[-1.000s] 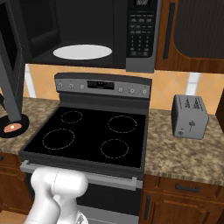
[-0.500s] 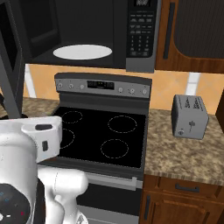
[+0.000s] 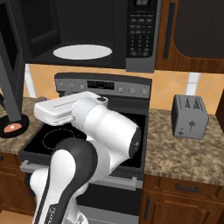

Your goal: Open the microwave, place the bowl with waffle inside the microwave, then close the microwave door and turn it on.

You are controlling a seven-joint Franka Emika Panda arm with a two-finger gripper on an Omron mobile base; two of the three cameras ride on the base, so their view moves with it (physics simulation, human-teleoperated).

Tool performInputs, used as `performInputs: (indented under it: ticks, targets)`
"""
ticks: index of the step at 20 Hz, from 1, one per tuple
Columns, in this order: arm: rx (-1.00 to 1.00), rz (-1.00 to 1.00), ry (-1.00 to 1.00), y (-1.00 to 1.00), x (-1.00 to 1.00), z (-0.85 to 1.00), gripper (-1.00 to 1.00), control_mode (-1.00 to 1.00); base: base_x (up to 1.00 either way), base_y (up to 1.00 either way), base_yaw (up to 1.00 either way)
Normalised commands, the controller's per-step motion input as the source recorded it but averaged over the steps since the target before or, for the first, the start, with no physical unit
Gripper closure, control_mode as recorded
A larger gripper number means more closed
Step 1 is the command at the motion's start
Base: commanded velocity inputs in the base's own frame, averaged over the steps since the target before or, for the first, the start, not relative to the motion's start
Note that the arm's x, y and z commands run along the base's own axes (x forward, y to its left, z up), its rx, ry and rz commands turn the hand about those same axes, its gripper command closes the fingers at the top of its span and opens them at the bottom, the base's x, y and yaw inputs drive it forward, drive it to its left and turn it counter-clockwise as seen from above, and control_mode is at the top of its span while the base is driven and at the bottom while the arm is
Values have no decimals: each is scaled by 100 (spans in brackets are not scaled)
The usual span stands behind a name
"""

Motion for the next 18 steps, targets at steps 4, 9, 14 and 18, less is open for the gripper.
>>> performInputs:
  ticks: [4,9,14,18]
  targets:
    - [4,32,0,56,100,0,-100,-100,0,0,0]
    - [0,13,0,75,42,-2,-100,-100,0,0,0]
    - [-8,15,0,94,2,0,-100,-100,0,0,0]
    - [-10,19,0,100,-12,0,-100,-100,0,0,0]
